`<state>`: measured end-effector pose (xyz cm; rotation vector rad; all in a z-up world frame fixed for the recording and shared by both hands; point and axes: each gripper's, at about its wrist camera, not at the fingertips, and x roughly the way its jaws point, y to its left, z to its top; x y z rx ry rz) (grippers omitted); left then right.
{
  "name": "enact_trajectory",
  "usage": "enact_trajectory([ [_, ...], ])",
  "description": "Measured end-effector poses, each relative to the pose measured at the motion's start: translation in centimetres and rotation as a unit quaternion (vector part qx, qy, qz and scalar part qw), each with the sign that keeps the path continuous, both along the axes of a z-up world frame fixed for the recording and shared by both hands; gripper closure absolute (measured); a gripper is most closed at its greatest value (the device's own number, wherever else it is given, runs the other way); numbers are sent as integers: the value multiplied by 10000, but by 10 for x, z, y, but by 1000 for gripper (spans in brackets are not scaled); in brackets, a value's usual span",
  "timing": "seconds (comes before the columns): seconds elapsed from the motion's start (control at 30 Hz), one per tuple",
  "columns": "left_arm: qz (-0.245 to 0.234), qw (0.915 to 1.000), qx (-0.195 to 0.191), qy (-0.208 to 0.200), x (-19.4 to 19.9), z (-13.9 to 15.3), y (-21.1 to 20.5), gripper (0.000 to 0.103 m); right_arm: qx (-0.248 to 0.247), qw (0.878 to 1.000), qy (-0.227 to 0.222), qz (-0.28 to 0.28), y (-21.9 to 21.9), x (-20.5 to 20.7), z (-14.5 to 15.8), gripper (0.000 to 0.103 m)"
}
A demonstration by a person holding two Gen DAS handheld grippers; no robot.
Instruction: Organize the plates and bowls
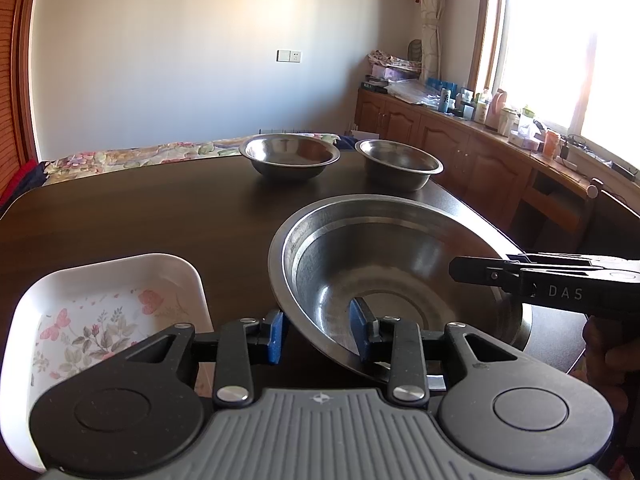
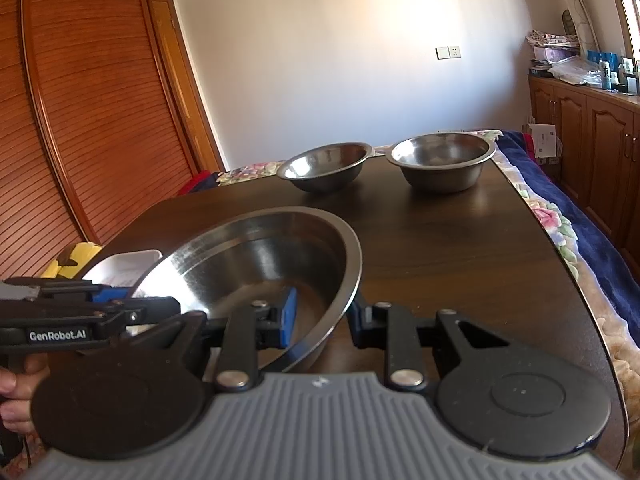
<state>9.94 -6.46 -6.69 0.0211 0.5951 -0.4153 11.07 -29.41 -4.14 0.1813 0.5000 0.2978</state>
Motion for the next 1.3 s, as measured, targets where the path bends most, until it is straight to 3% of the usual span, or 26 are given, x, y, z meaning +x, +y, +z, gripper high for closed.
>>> enact_trajectory([
  [0.4,132,9998,-43,-133,7,11,7,38,-141,9997,-197,-56,-12,7,17,73],
  [0.6,261,9994,-38,-235,21,25,13,35,-314,9987,-396,-26,-21,21,36,70],
  [0.7,306,9992,-37,-247,33,31,14,35,-400,9980,-485,21,-26,32,46,63],
  [0.93,303,9991,95,-293,67,42,6,34,-667,9959,-578,178,-34,67,62,62],
  [1.3,312,9990,268,-184,128,49,-4,34,-671,9958,-275,555,-44,132,64,62],
])
